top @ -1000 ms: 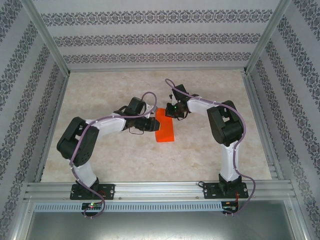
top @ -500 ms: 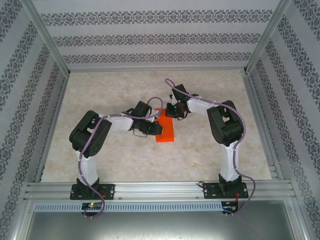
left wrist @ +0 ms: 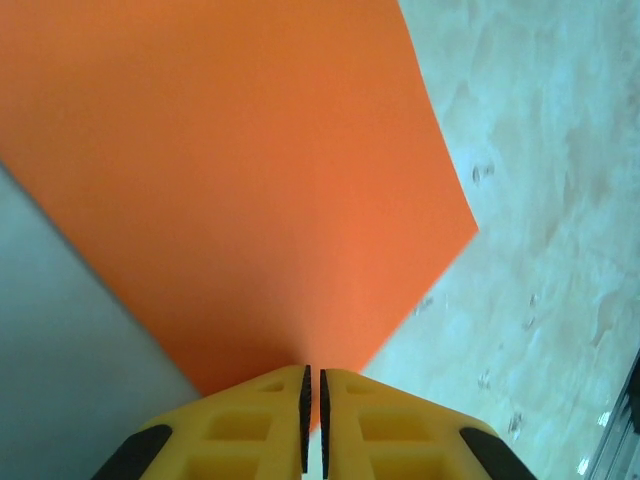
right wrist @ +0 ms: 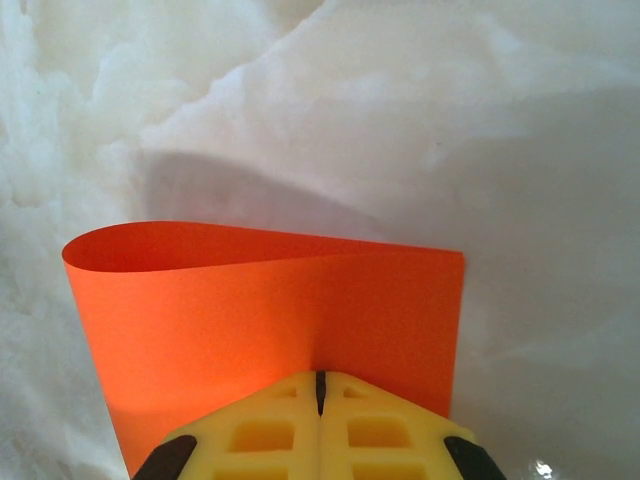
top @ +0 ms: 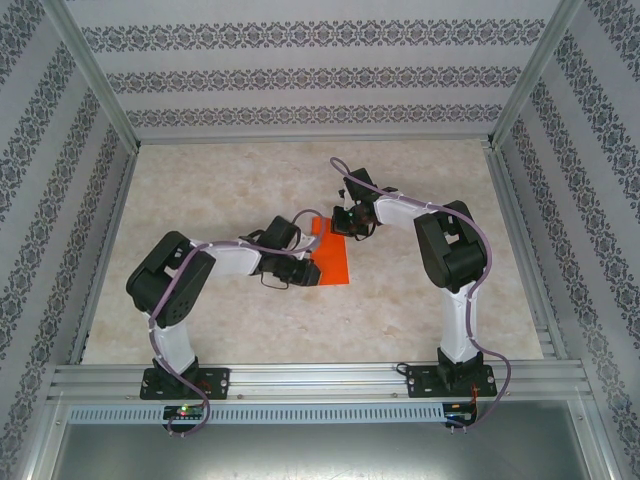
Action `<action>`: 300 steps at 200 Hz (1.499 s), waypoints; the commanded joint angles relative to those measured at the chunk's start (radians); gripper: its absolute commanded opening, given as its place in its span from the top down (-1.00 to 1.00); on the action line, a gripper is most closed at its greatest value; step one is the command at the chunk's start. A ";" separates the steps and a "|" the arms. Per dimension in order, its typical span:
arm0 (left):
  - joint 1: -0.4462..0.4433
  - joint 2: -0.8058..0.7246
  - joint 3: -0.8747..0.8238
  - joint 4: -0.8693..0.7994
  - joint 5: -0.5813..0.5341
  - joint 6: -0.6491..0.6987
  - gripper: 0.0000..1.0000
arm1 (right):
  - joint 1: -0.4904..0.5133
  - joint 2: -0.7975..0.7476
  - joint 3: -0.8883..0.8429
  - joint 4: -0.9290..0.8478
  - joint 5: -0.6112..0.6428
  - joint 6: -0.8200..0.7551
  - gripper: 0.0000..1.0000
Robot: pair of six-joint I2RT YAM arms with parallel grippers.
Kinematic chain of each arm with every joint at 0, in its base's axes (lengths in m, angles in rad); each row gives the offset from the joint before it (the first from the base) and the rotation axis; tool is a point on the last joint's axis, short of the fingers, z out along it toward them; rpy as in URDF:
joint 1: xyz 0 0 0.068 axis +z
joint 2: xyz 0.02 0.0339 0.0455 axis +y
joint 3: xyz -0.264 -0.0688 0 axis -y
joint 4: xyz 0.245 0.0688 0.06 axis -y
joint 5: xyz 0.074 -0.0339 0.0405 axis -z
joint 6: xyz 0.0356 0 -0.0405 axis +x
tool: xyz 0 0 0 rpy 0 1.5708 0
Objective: Fold a paper plane with a square sheet of paper (fold left side to right side)
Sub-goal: First fold the square sheet of paper in half at the center of the table, then hold the square sheet of paper at the center of the table.
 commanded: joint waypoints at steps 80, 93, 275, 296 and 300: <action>0.001 -0.227 -0.047 -0.015 0.086 -0.045 0.67 | 0.001 0.033 -0.006 -0.087 0.078 -0.032 1.00; 0.022 -0.210 -0.008 -0.017 0.084 -0.051 0.65 | 0.000 0.031 -0.004 -0.086 0.078 -0.032 1.00; -0.002 0.216 0.233 -0.057 -0.049 -0.028 0.66 | 0.000 -0.118 0.044 -0.059 0.083 -0.053 0.80; -0.004 0.213 0.216 -0.042 -0.056 -0.043 0.67 | -0.012 -0.211 0.001 -0.073 0.113 -0.067 0.60; -0.004 0.213 0.215 -0.040 -0.057 -0.044 0.67 | -0.016 -0.238 -0.020 -0.072 0.119 -0.067 0.57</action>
